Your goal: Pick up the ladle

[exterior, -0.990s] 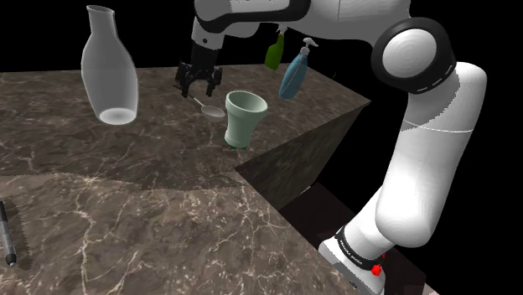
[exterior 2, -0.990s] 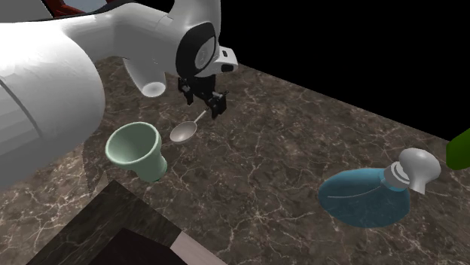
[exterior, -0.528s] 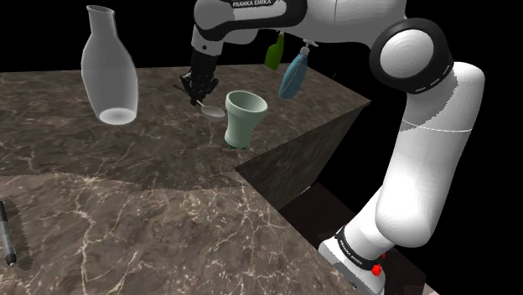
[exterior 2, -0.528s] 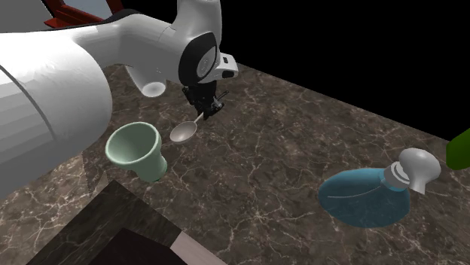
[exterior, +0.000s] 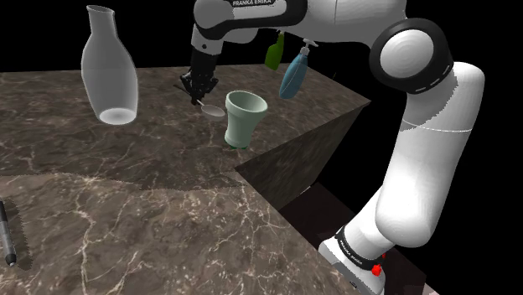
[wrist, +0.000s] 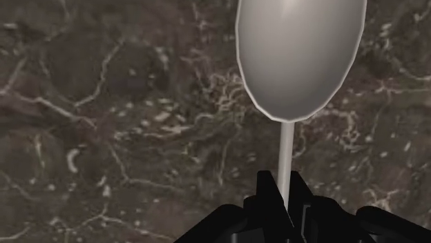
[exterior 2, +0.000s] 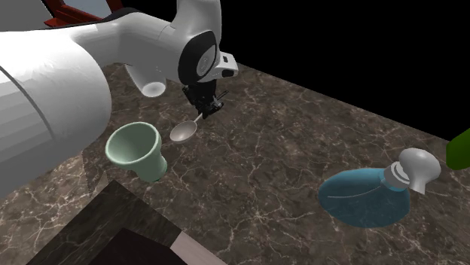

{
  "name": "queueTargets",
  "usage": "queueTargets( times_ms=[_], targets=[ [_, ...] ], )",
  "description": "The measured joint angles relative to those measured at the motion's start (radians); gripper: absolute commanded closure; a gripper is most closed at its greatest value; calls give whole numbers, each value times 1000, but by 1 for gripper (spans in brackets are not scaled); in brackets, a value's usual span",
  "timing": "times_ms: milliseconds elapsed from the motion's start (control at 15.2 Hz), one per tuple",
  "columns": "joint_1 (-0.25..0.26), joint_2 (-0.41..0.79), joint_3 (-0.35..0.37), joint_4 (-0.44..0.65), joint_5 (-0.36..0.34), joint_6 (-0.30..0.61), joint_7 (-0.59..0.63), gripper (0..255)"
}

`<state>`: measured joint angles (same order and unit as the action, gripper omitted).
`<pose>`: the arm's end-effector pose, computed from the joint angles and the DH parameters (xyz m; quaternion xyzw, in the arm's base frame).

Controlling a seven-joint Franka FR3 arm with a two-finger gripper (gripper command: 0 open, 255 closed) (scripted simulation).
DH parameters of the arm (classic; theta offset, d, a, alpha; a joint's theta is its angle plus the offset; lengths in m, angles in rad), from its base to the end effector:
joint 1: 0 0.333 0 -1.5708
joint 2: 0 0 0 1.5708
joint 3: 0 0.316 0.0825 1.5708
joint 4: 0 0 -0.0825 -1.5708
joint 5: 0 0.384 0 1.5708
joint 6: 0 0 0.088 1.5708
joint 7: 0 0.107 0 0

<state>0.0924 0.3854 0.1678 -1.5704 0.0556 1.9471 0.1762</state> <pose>0.6488 0.1624 0.4227 -0.9980 -0.0257 0.0142 0.0555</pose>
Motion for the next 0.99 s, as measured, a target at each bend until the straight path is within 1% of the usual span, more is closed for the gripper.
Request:
queueTargets(
  times_ms=[198, 990],
  targets=[
    [0, -11, 1, 19, 1, -30, 3, 255],
    [1, -24, 2, 155, 0, -177, 15, 255]
  ],
)
